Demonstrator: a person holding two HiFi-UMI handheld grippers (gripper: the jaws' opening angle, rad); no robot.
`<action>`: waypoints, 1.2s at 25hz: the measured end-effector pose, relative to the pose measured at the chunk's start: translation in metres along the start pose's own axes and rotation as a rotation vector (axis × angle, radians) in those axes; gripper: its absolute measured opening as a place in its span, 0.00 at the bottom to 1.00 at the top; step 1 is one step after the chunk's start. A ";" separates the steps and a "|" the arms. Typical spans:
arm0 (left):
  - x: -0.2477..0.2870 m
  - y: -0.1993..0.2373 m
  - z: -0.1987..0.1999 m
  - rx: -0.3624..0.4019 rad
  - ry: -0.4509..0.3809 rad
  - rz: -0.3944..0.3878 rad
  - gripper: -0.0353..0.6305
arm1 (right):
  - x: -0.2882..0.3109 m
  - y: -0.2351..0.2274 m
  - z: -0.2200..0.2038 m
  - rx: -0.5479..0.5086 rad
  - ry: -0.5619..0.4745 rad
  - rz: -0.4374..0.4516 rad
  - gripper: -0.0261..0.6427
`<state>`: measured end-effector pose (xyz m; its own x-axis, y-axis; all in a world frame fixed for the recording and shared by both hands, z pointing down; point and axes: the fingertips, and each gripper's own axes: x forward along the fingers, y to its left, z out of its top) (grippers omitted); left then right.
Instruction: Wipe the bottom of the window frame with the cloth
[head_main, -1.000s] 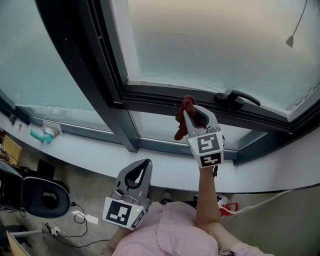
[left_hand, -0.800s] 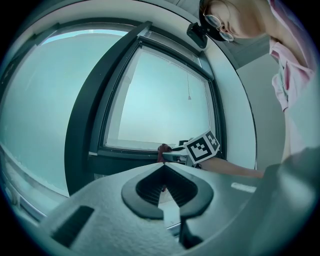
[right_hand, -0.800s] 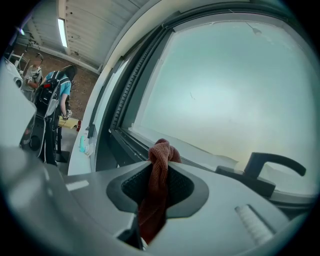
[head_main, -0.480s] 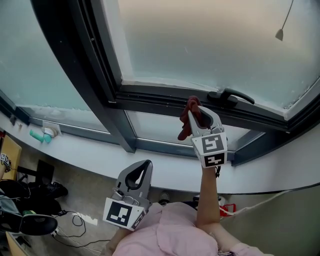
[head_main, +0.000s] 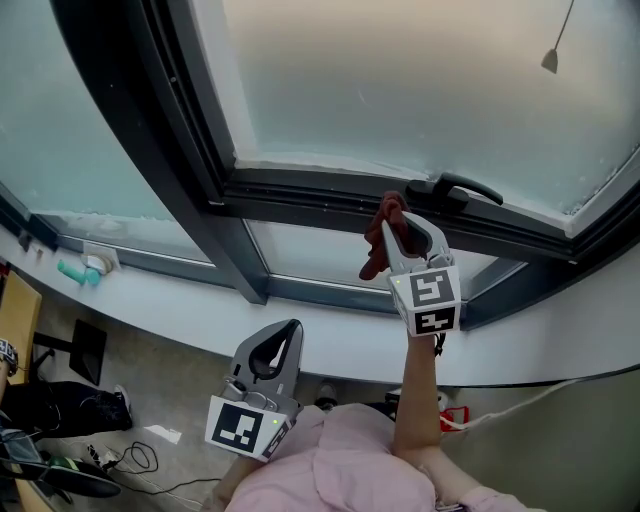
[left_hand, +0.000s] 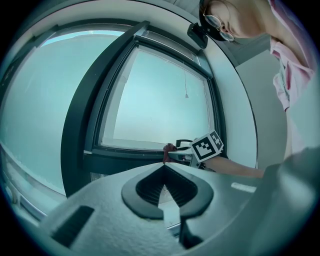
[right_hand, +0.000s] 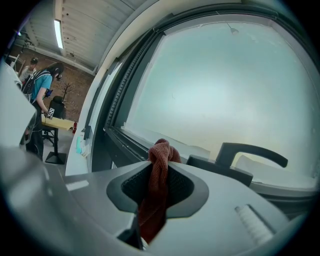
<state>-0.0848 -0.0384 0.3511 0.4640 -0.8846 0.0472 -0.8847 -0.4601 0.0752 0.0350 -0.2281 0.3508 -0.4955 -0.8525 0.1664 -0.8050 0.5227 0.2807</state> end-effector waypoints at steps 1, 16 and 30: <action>0.000 -0.001 0.000 0.000 0.000 0.000 0.05 | -0.001 -0.002 -0.001 0.002 0.000 -0.002 0.16; 0.006 -0.012 -0.002 -0.002 -0.003 -0.012 0.05 | -0.025 -0.037 -0.017 0.026 0.013 -0.074 0.16; 0.005 -0.020 0.001 -0.012 -0.023 -0.024 0.05 | -0.048 -0.073 -0.033 0.063 0.022 -0.164 0.16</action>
<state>-0.0649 -0.0335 0.3489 0.4842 -0.8746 0.0224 -0.8724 -0.4808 0.0877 0.1282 -0.2258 0.3535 -0.3493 -0.9259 0.1440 -0.8935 0.3754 0.2465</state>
